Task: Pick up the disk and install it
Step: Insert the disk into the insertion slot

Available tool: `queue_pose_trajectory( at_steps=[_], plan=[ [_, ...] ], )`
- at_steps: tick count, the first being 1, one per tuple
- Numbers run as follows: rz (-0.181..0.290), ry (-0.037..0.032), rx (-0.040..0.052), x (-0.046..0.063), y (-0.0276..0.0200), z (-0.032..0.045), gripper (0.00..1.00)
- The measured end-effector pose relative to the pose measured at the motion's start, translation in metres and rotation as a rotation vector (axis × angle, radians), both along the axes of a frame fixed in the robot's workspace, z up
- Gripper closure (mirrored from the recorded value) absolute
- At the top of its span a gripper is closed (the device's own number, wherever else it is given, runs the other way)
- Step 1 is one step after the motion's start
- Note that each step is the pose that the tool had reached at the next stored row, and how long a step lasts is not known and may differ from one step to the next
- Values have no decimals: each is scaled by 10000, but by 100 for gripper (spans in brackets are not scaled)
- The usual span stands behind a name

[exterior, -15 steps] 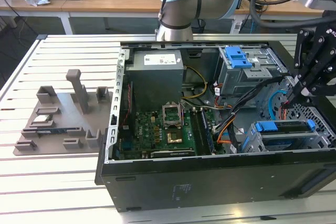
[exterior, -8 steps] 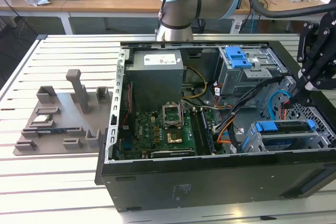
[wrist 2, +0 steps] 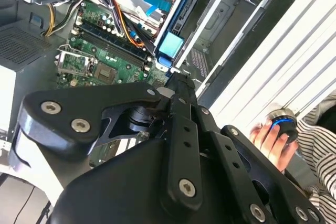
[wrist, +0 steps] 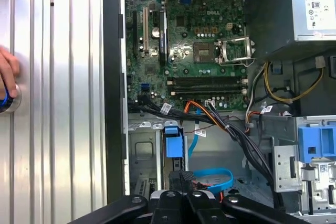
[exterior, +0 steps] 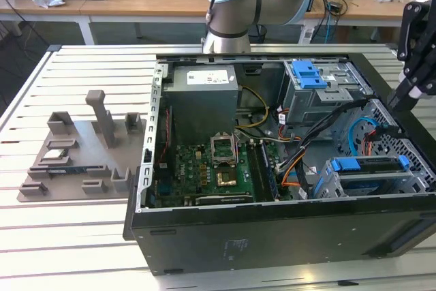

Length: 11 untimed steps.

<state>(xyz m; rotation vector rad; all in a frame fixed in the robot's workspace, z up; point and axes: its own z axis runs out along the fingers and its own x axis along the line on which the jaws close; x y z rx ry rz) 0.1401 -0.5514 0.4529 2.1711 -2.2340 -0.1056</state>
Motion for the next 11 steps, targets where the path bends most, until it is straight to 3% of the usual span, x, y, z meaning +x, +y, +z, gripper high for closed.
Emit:
queue_pose_trajectory(
  at_steps=[11],
  plan=[
    [0,0,0,0,2,266,89]
  ],
)
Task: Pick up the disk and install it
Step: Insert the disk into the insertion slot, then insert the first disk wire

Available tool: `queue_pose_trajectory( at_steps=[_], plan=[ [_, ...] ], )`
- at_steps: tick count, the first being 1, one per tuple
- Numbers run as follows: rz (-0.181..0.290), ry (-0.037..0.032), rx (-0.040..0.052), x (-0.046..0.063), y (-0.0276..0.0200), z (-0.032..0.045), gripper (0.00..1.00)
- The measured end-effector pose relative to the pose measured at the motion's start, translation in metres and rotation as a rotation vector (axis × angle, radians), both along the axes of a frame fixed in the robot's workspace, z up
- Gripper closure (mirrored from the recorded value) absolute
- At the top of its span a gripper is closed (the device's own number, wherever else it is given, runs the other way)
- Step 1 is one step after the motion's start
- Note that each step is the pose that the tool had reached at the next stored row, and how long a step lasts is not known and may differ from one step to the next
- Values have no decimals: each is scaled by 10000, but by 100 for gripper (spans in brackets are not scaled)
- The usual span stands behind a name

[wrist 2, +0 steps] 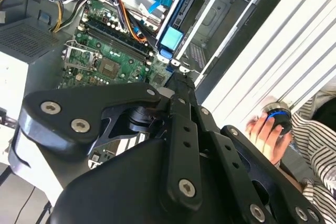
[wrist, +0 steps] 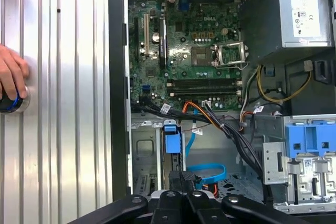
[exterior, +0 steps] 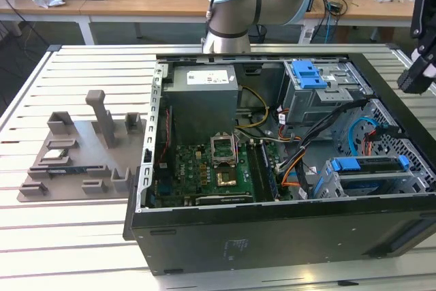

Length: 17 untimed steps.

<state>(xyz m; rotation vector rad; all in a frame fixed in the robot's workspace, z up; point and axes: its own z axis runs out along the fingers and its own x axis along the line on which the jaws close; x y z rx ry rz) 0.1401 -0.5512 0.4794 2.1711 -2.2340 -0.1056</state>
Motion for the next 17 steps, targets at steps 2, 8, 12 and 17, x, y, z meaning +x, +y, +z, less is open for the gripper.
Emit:
queue_pose_trajectory(
  at_steps=[2,8,12,17],
  plan=[
    [0,0,0,0,1,44,89],
    [1,0,0,0,1,45,89],
    [0,0,1,0,0,44,89],
    [0,0,5,0,11,43,89]
  ],
)
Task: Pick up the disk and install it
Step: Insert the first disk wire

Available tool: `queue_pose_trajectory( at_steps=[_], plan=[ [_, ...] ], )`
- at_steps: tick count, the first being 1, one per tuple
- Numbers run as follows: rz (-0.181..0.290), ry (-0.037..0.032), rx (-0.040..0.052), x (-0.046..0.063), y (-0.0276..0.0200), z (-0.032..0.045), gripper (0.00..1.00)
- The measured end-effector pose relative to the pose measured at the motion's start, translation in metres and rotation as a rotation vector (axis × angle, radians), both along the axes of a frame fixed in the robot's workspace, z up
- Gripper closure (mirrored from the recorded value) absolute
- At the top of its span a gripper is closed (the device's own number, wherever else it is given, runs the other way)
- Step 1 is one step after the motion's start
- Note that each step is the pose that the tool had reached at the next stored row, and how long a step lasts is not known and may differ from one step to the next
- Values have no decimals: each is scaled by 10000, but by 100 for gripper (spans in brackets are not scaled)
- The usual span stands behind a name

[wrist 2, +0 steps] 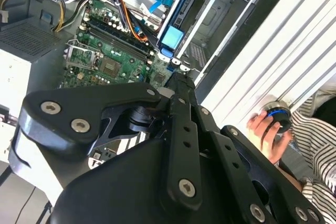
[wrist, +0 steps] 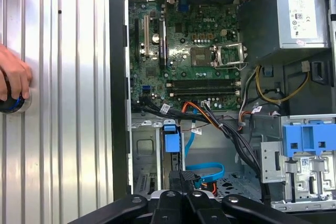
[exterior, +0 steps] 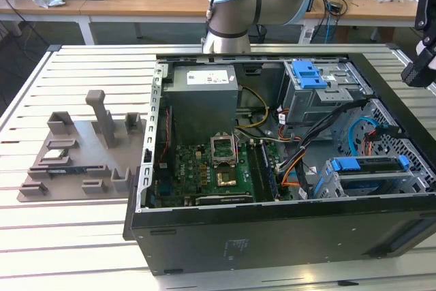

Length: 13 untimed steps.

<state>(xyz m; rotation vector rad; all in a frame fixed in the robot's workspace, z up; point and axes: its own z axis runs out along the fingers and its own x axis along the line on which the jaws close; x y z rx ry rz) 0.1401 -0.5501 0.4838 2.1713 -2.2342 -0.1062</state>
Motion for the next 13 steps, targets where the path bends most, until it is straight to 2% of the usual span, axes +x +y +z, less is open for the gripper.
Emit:
queue_pose_trajectory(
  at_steps=[3,6,8,13],
  plan=[
    [12,5,11,57,105,-32,89],
    [22,18,7,185,206,-131,89],
    [31,28,9,226,224,-200,89],
    [34,29,8,272,232,-242,89]
  ],
)
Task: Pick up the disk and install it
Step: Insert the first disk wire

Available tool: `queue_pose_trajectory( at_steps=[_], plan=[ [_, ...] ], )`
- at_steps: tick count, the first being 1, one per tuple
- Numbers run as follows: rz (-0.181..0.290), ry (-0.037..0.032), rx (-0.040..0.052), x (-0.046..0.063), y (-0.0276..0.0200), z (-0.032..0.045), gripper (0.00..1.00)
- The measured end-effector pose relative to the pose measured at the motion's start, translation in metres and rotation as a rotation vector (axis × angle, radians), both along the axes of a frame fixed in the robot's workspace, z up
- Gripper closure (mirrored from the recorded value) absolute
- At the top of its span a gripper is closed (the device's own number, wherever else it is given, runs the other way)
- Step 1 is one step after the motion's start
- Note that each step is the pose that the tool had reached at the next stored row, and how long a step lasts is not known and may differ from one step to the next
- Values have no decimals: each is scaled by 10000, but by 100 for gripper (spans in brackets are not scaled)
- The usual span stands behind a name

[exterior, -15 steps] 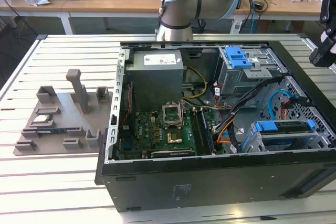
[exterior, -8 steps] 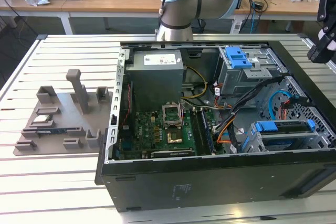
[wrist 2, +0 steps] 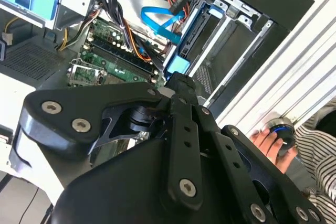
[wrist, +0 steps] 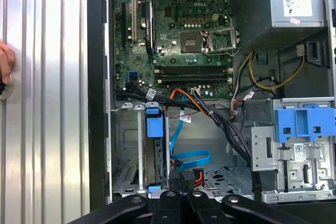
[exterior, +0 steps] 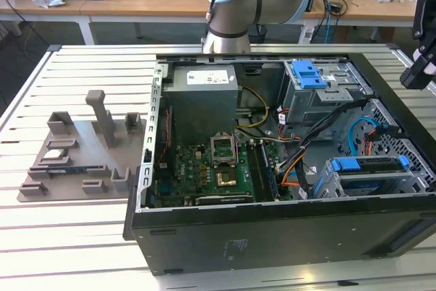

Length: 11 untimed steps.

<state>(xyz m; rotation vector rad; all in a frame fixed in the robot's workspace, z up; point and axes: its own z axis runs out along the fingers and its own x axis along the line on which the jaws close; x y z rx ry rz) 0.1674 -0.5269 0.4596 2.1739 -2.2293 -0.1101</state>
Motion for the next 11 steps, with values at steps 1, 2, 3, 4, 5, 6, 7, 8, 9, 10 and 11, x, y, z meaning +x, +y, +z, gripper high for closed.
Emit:
queue_pose_trajectory(
  at_steps=[1,2,3,4,5,6,7,8,9,10,11],
  plan=[
    [1,0,0,8,2,-5,89],
    [1,1,0,32,5,-20,89],
    [0,0,0,59,9,-37,89],
    [0,0,1,72,11,-46,89],
    [1,0,0,83,13,-54,89],
    [0,0,0,95,15,-63,89],
    [0,0,0,101,15,-68,89],
    [1,1,0,108,17,-73,89],
    [1,0,0,116,18,-80,89],
    [1,1,2,121,19,-85,89],
    [1,1,0,132,21,-92,89]
  ],
)
